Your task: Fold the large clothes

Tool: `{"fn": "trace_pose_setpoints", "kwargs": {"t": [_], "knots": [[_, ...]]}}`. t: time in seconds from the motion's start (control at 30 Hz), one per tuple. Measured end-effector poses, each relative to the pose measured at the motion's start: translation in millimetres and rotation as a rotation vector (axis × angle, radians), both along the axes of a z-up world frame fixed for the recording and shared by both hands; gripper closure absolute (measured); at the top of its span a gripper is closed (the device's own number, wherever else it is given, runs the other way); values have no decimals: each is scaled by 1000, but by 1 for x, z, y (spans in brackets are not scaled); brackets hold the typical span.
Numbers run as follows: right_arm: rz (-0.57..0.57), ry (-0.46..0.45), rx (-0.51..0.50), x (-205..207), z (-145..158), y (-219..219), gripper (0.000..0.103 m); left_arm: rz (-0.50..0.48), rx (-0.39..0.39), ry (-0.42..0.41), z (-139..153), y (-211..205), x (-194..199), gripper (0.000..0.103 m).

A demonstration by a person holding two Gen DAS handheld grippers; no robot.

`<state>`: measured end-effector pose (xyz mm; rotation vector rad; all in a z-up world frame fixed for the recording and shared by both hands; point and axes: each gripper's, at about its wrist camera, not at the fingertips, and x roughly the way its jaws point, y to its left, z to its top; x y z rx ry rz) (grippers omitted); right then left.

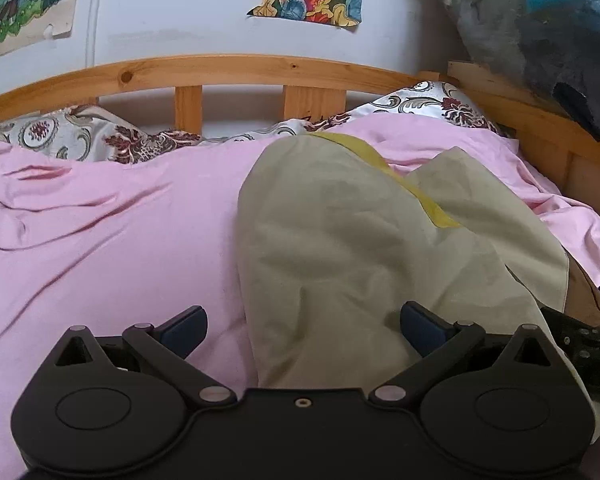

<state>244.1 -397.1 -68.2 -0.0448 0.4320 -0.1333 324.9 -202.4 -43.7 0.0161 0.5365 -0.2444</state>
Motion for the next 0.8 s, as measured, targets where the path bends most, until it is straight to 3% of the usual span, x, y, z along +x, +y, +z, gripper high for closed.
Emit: {"fn": "trace_pose_setpoints", "kwargs": {"t": [0.23, 0.4, 0.63, 0.8], "knots": [[-3, -7, 15, -6, 5, -1, 0, -9, -165, 41, 31, 29, -32, 1], [-1, 2, 4, -9, 7, 1, 0, -26, -163, 60, 25, 28, -57, 1], [6, 43, 6, -3, -1, 0, 0, -49, -52, 25, 14, 14, -61, 1], [9, 62, 19, 0, -6, -1, 0, -41, -74, 55, 14, 18, -58, 1]]}}
